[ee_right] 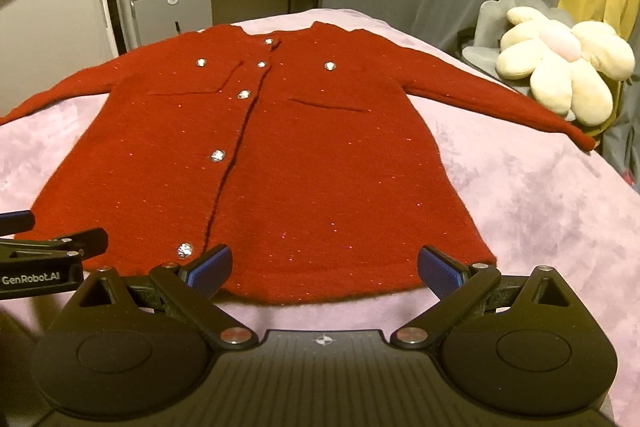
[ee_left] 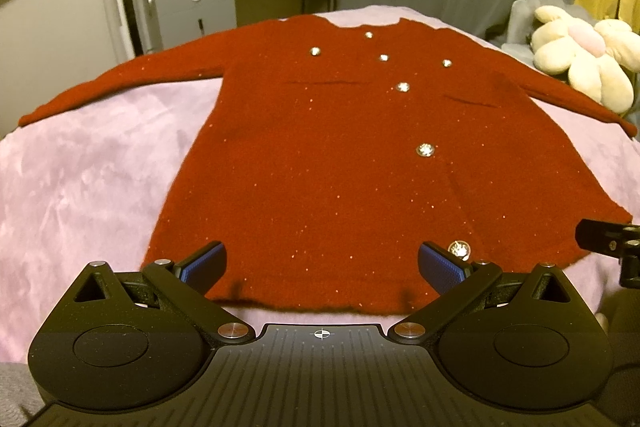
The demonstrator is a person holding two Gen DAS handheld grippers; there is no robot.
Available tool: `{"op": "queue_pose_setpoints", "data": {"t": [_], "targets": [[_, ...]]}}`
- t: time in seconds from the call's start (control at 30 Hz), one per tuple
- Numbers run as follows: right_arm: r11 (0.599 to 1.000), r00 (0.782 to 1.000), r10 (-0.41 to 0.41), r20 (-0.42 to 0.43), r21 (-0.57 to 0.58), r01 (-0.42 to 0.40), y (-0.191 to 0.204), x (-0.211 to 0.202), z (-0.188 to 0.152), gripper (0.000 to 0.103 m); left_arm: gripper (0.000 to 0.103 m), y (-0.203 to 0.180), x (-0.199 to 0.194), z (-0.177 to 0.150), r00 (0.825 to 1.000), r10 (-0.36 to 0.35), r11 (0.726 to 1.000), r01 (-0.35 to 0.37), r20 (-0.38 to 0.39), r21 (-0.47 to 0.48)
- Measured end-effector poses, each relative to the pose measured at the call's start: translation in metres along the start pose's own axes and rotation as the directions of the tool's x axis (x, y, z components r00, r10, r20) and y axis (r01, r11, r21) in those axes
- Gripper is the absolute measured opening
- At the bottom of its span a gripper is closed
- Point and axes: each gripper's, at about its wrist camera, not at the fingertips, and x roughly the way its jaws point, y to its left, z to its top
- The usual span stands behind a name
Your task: Fold small clothes
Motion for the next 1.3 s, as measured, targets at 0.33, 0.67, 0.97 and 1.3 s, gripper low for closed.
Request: {"op": "queue_pose_setpoints", "data": {"t": [0.33, 0.67, 0.97, 1.3], "targets": [[0.925, 0.955, 0.296, -0.006, 0.250, -0.285, -0.040, 0.004, 0.011, 0.099, 0.103, 0.002, 0.002, 0.009, 0.998, -0.050, 0.998, 0.049, -0.038, -0.034], [0.611, 0.878, 0.331, 0.345, 0.631, -0.478, -0.167, 0.055, 0.039, 0.099, 0.103, -0.006, 0.056, 0.084, 0.999, -0.052, 0.995, 0.052, -0.002, -0.088], [0.523, 0.970, 0.021, 0.242, 0.824, -0.217, -0.321, 0.153, 0.063, 0.048, 0.103, -0.010, 0.158, 0.111, 0.996, 0.087, 0.988, -0.085, 0.007, -0.128], [0.278, 0.959, -0.200, 0.200, 0.950, -0.140, -0.433, 0.247, 0.065, 0.034, 0.103, -0.010, 0.183, 0.096, 0.984, 0.128, 0.985, -0.112, 0.121, -0.135]]}}
